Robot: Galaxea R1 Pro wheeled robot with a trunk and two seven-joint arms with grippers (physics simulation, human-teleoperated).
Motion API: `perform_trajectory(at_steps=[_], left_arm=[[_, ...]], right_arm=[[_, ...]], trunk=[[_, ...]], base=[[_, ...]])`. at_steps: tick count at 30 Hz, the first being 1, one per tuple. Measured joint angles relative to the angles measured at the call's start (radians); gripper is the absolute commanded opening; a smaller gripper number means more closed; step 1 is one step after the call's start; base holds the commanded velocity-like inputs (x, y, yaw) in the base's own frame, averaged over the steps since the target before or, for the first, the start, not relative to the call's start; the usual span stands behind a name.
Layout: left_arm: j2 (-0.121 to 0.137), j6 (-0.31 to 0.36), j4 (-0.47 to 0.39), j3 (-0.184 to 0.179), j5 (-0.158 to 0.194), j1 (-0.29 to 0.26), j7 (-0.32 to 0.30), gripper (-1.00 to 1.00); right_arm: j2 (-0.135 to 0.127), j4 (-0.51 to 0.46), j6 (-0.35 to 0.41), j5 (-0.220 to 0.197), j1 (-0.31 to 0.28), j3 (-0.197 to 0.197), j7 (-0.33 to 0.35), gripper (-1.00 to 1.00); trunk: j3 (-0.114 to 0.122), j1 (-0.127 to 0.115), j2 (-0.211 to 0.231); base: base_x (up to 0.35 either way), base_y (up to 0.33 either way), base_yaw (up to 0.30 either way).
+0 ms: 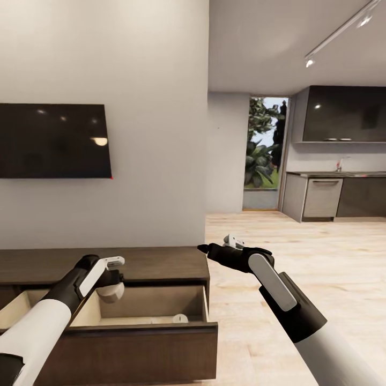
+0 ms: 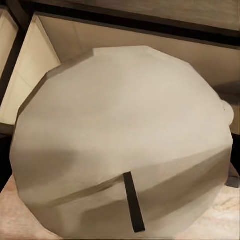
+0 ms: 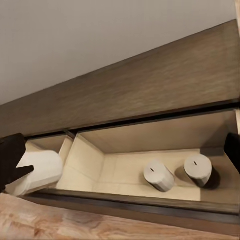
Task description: Place each of the two pumpkins and all three candles from the living room inside a cabinet in the living room (use any cabinet), then make sure every cabinet is closed, and position the cauldron so it is next to a table in the living room.
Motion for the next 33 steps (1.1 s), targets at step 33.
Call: perform_trajectory(at_steps=[33], left_arm=[[0.001,0.0,0.0,-0.001,-0.001,0.0,-0.002,-1.0]], right_arm=[[-0.001,-0.002,0.002,-0.016,-0.001,-0.04,0.001,1.0]], trunk=[[-0.042,0.0,0.0]], base=[[0.007,0.0,0.065]])
